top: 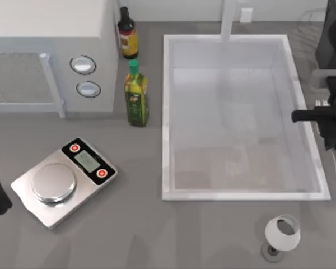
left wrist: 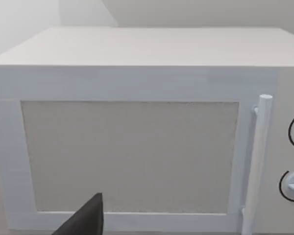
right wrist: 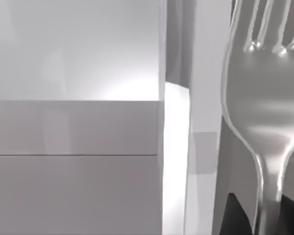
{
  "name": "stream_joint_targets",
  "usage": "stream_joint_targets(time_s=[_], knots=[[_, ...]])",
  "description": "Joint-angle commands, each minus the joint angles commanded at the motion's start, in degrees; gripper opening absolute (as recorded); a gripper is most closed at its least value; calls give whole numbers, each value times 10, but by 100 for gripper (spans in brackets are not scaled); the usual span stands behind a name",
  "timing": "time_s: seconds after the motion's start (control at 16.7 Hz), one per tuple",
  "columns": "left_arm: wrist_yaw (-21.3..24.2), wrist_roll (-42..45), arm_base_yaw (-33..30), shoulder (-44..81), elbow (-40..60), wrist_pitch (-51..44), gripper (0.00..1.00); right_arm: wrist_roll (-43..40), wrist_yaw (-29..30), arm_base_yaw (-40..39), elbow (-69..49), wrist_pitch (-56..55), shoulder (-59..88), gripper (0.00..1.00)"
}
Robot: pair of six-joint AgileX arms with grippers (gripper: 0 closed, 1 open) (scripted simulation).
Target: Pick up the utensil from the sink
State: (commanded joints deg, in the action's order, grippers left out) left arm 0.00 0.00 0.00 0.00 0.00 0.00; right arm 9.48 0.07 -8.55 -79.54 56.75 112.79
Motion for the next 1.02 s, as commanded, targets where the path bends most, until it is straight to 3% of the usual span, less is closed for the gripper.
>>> stream_joint_targets(time_s=[0.66, 1.02], knots=[[0, 0, 0, 0, 0, 0, 100, 0, 0, 0, 0, 0, 0, 98], [0, 0, 0, 0, 0, 0, 100, 0, 0, 0, 0, 0, 0, 100]])
